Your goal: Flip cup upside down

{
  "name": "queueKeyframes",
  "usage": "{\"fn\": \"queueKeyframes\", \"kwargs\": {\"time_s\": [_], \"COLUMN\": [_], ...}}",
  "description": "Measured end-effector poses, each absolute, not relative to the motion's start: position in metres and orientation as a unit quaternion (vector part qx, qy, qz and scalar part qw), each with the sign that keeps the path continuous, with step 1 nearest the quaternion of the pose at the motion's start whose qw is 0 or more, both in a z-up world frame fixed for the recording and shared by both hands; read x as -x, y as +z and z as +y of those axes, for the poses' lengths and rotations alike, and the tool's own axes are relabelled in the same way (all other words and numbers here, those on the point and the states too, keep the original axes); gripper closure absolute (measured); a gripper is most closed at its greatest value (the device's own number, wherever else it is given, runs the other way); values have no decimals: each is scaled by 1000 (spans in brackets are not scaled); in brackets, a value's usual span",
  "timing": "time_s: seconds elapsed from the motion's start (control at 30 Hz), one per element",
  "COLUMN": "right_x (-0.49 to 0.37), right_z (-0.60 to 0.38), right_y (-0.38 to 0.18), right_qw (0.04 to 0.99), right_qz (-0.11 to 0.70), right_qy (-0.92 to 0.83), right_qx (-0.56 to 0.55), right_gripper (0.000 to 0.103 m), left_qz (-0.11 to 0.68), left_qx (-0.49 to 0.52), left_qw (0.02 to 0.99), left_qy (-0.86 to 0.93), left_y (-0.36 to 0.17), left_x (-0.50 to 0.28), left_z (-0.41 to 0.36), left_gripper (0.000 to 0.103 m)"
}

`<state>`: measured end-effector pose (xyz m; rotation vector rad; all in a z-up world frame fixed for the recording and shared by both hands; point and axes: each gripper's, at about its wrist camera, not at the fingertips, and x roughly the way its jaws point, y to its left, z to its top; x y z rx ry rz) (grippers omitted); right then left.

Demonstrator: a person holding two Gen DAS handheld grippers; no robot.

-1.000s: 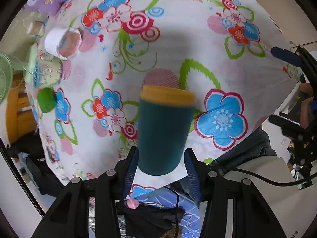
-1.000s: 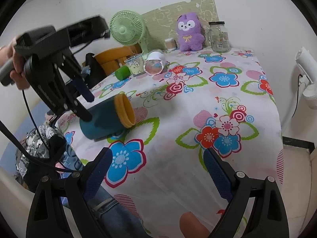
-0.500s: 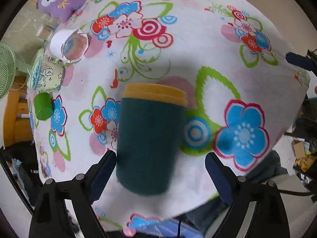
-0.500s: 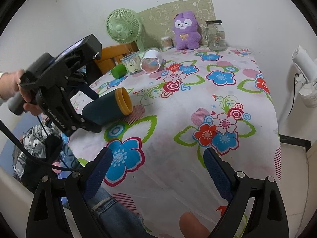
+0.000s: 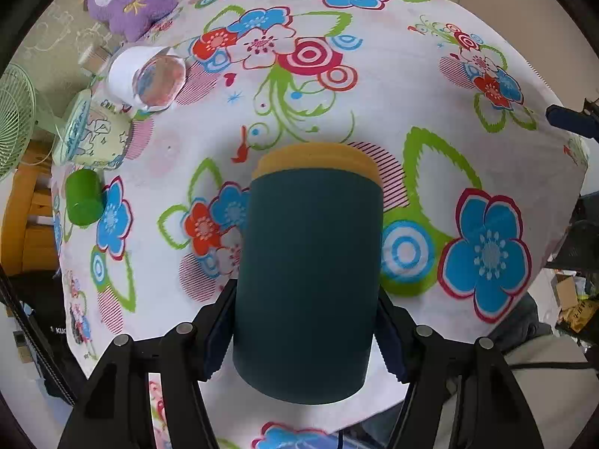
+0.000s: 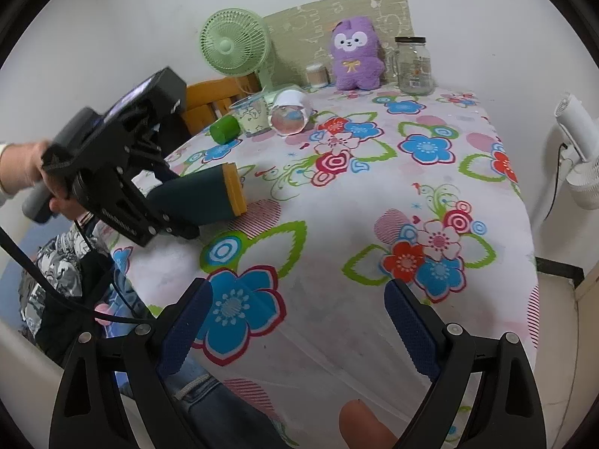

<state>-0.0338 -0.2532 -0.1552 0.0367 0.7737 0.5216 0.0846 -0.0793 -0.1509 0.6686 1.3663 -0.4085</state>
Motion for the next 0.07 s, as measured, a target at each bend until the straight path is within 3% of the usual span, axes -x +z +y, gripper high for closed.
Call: {"fn": "queueKeyframes", "kwargs": {"time_s": [0.07], "right_x": [33], "right_z": [-251], "right_y": [-155], "right_qw": [892], "right_qz": [373], "right_qy": [255], "right_qx": [-14], "right_gripper": [9], "left_qz": [623], "left_qx": [-314], "left_qw": [694], "left_qy": [-178], "left_y": [-146], "left_x": [-88], "left_z": [-78], "left_gripper": [35]}}
